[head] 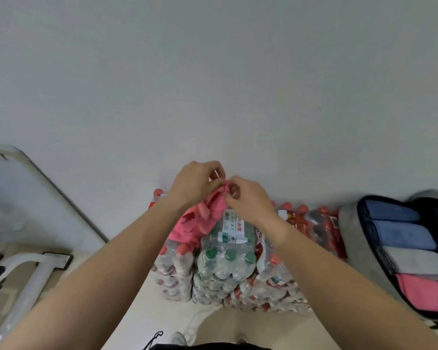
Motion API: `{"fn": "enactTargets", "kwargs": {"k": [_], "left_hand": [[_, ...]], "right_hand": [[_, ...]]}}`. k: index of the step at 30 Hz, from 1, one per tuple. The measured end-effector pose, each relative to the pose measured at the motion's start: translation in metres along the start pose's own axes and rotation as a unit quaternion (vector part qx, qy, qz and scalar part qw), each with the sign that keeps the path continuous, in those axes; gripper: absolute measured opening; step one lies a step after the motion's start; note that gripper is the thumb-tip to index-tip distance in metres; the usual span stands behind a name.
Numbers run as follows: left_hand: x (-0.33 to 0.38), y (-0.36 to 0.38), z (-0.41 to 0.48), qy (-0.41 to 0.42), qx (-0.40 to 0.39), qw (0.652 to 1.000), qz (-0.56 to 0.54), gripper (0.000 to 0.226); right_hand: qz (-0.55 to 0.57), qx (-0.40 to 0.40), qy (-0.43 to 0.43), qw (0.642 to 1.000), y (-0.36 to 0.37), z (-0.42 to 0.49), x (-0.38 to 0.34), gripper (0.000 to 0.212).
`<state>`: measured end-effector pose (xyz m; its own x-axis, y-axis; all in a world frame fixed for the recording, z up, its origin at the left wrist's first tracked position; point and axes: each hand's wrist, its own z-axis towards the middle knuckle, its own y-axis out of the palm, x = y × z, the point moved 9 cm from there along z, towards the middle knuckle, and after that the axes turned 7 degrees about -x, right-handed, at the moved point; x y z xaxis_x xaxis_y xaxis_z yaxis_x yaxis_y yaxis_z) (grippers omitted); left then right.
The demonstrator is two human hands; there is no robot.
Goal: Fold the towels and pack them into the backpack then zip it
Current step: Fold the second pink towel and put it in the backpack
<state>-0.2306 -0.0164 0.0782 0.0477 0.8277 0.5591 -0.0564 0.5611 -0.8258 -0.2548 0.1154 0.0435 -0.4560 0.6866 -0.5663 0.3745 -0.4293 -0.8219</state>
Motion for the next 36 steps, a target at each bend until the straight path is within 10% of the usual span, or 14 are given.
{"fn": "enactTargets", "kwargs": {"k": [23,27,36], "left_hand": [[0.016,-0.092,0.052,-0.023,0.041,0.999,-0.021,0.021],[0.024,-0.089,0.054,-0.007,0.048,0.998,-0.030,0.013],[0.091,-0.026,0.058,0.058,0.006,0.994,-0.097,0.006]], "right_hand": [[-0.199,0.212,0.108,0.951,-0.248,-0.003,0.095,0.033],[-0.248,0.174,0.091,0.949,-0.235,-0.012,0.074,0.031],[0.006,0.020,-0.030,0.999,-0.143,0.007,0.011,0.028]]}}
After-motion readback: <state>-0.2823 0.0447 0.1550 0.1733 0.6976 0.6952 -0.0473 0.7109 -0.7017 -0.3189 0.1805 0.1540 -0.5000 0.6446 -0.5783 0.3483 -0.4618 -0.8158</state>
